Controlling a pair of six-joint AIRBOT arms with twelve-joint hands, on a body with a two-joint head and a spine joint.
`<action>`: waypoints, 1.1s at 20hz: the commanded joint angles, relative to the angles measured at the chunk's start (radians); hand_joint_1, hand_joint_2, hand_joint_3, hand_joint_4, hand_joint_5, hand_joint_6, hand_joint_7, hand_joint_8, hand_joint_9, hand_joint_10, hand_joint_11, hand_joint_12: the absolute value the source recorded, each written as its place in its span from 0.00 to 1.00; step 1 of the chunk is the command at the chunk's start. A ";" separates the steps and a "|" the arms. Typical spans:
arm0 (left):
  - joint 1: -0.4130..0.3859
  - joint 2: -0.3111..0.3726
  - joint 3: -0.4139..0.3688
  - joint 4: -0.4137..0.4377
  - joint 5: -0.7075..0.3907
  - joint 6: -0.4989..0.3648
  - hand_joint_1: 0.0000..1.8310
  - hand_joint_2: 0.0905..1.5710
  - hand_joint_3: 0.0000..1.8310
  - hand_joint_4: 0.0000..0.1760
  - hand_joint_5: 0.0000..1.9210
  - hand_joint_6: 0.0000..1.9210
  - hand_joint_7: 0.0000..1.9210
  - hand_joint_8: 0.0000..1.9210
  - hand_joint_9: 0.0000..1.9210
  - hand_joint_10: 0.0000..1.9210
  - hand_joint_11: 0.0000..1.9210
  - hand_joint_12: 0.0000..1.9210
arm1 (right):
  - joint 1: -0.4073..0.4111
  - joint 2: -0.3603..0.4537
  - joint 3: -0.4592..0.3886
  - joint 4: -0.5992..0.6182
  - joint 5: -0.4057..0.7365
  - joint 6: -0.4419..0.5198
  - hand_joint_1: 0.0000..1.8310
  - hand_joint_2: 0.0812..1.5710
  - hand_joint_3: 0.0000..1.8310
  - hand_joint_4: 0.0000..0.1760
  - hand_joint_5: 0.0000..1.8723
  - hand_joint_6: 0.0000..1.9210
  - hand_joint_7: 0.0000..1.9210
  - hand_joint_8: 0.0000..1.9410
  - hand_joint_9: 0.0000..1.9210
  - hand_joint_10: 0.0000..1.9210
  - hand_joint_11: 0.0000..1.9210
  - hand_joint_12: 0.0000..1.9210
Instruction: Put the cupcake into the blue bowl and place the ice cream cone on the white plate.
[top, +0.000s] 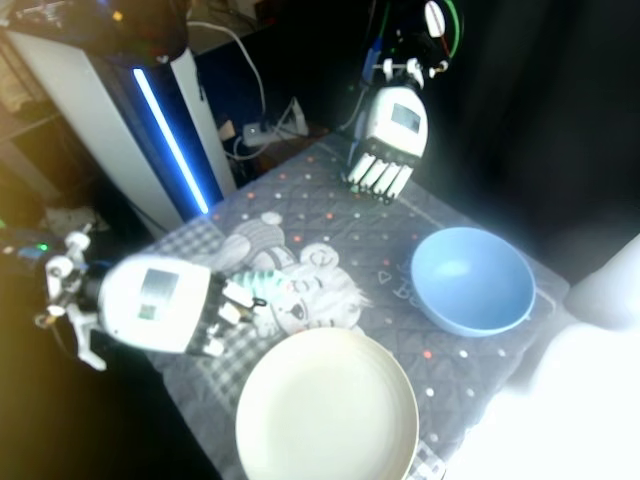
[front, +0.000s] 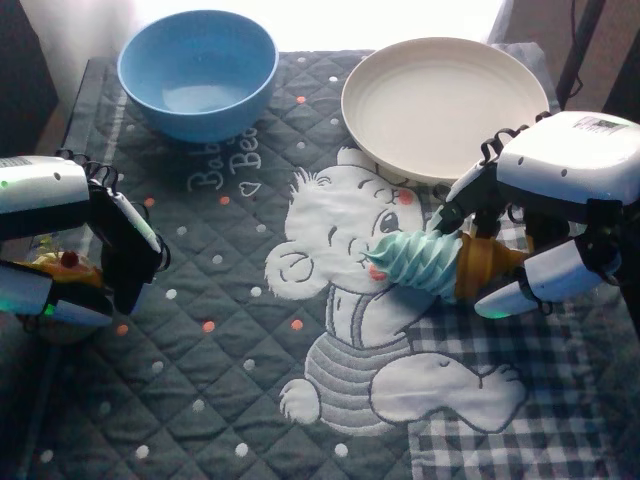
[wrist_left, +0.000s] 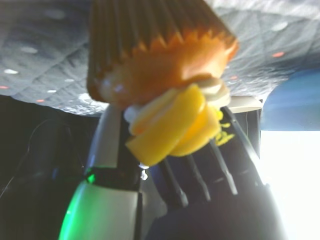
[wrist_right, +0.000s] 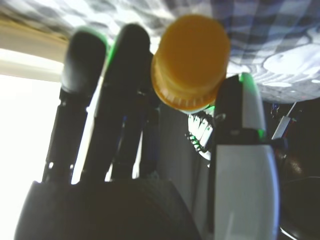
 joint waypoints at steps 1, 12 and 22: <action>-0.007 -0.004 0.002 -0.058 -0.095 0.007 0.75 0.68 0.00 0.00 0.54 0.53 0.54 0.34 0.45 0.62 0.36 0.59 | 0.004 -0.002 0.003 0.028 0.112 -0.001 0.70 0.67 0.00 0.00 0.50 0.49 0.63 0.39 0.83 0.03 0.64 0.54; -0.019 -0.030 0.010 -0.059 -0.119 0.018 0.63 0.55 0.00 0.00 0.43 0.15 0.42 0.05 0.39 0.14 0.25 0.49 | 0.004 -0.005 0.005 0.028 0.115 -0.001 0.70 0.66 0.00 0.00 0.52 0.44 0.63 0.41 0.83 0.04 0.64 0.55; 0.015 0.025 -0.031 -0.057 -0.126 0.020 0.54 0.45 0.00 0.12 0.30 0.00 0.28 0.00 0.29 0.00 0.14 0.46 | 0.004 -0.005 0.005 0.028 0.119 -0.001 0.70 0.66 0.00 0.00 0.52 0.43 0.65 0.36 0.85 0.05 0.67 0.53</action>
